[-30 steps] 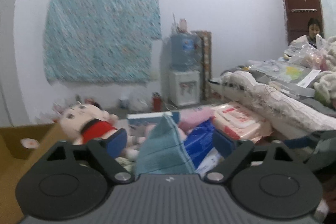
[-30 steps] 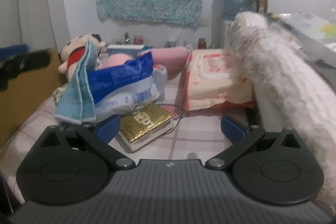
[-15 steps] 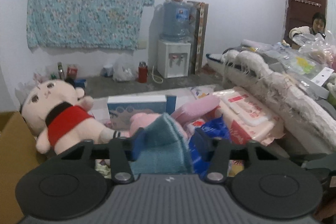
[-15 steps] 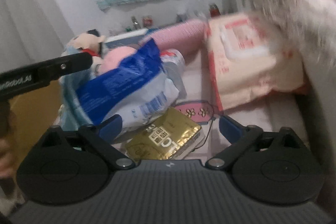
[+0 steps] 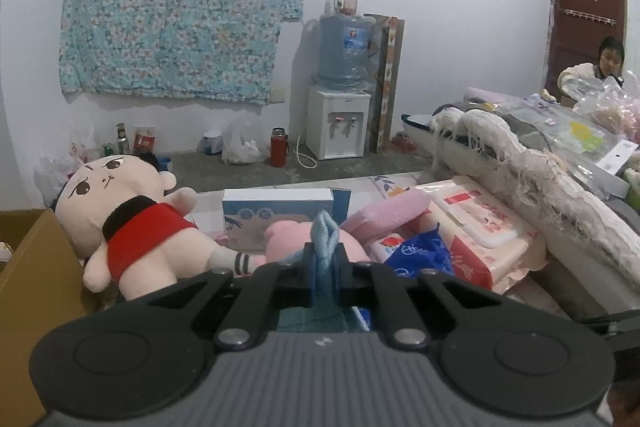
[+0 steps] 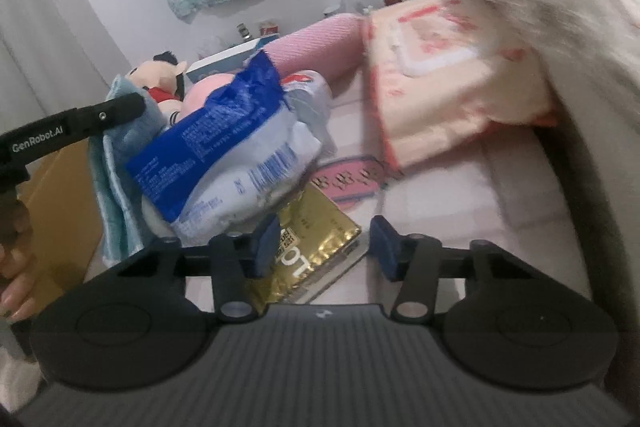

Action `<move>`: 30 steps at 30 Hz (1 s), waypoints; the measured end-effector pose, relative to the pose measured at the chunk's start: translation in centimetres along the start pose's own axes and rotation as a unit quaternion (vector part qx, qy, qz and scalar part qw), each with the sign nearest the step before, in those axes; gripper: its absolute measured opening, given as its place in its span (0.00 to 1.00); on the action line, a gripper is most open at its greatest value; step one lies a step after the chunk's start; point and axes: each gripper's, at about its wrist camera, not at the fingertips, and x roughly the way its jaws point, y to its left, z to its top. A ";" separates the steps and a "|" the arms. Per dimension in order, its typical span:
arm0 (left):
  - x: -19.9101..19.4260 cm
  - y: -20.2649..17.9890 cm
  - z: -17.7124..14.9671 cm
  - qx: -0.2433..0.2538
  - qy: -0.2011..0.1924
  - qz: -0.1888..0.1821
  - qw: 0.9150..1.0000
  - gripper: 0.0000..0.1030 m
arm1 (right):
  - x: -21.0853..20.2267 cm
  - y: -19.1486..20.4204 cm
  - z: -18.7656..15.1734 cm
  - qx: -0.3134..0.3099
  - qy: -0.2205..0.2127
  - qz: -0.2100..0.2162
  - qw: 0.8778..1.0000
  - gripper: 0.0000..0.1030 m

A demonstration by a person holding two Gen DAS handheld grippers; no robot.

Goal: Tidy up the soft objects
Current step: 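Lift the towel with the left tool while the right tool grasps and lifts the gold packet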

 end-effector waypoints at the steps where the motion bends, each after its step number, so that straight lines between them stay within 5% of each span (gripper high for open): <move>1: -0.1 0.0 0.0 0.001 -0.001 -0.002 1.000 0.08 | -0.4 -0.3 -0.1 0.004 -0.002 -0.002 1.000 0.45; 5: -0.7 0.1 0.1 -0.003 -0.004 -0.009 1.000 0.08 | -0.8 -1.1 0.2 0.028 -0.010 0.017 0.999 0.47; 9: -1.0 0.3 0.1 -0.008 -0.009 -0.008 1.000 0.08 | 0.3 -0.5 0.5 0.034 0.010 0.019 0.999 0.77; 16: -1.7 1.1 0.4 -0.025 -0.022 -0.003 0.999 0.08 | 1.4 2.7 0.0 0.006 0.008 -0.036 0.999 0.93; 20: -2.2 1.4 0.5 -0.022 -0.030 0.004 0.999 0.08 | 2.7 5.0 -0.4 -0.108 0.019 -0.062 0.992 0.77; 22: -2.5 1.5 0.6 -0.013 -0.034 0.003 0.999 0.08 | 2.7 4.8 0.0 -0.149 0.052 -0.010 0.987 0.75; 26: -2.8 1.5 0.5 -0.002 -0.036 0.000 0.999 0.08 | 2.3 5.0 0.9 -0.247 0.136 0.068 0.957 0.75; 30: -2.7 1.6 0.5 -0.005 -0.034 -0.002 0.999 0.08 | 2.0 4.9 1.8 -0.204 0.155 0.005 0.967 0.84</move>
